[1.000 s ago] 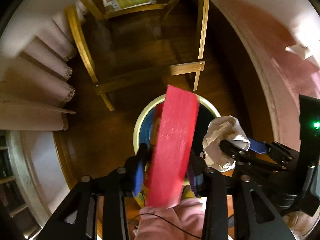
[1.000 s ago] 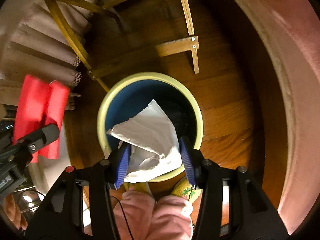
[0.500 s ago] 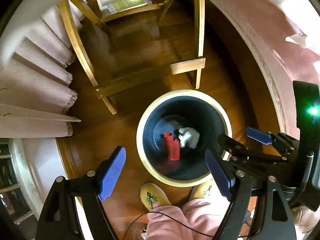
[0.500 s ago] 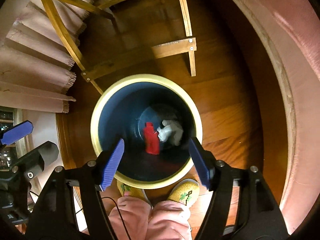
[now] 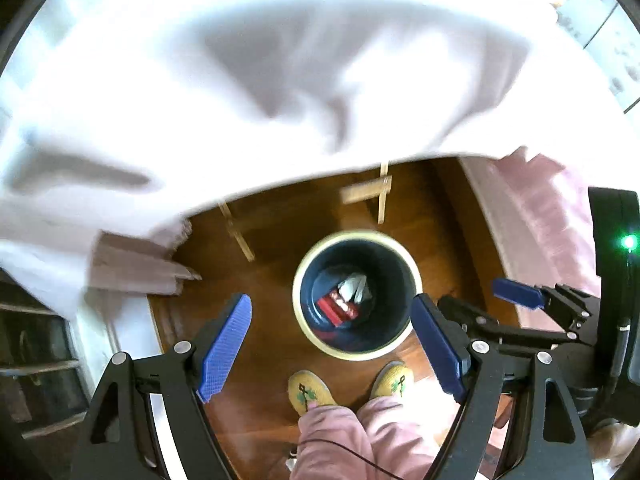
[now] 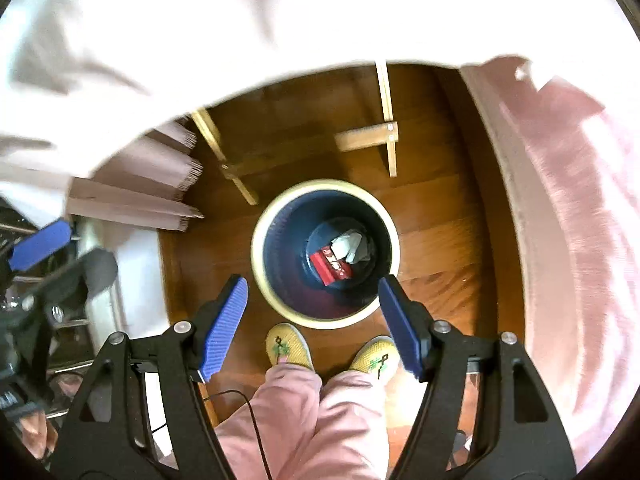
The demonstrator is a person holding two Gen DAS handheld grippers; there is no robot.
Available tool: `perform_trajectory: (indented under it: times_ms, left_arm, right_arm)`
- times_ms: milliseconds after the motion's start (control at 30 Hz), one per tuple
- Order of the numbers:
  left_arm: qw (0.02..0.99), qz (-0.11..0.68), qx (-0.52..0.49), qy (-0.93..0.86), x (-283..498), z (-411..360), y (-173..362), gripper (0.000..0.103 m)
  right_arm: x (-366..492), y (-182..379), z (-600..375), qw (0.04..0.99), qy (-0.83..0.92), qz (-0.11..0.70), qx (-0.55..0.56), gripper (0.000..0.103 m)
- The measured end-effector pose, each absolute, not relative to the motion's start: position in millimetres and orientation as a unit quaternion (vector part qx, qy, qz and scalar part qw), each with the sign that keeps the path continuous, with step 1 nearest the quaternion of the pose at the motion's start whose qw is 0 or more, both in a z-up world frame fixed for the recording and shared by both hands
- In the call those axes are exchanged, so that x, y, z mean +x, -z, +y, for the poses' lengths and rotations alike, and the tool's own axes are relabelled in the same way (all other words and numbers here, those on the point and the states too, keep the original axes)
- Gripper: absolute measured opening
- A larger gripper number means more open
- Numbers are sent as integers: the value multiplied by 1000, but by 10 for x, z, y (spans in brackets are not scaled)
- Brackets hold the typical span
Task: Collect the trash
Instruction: 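Open both tools to drop the tissue and red cup into the bin, then grasp the beige paper box with the left tool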
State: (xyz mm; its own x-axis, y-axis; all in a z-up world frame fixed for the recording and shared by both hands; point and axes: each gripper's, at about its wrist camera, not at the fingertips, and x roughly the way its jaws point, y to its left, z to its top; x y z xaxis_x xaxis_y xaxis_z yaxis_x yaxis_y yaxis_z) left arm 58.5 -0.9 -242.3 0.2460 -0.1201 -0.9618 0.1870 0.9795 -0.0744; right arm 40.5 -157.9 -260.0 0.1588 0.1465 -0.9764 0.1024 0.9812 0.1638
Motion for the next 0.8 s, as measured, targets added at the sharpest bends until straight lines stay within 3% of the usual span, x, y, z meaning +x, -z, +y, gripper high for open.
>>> perform_trajectory:
  times_ms: [367,800]
  left_arm:
    - [834,531,10,149,622,264,900,84]
    - [862,471,19,189,676,363,8,85]
  right_arm:
    - [391,956,-1338,800,-32,590,102,66]
    - [476,28,-1299,837,9,532,126,66]
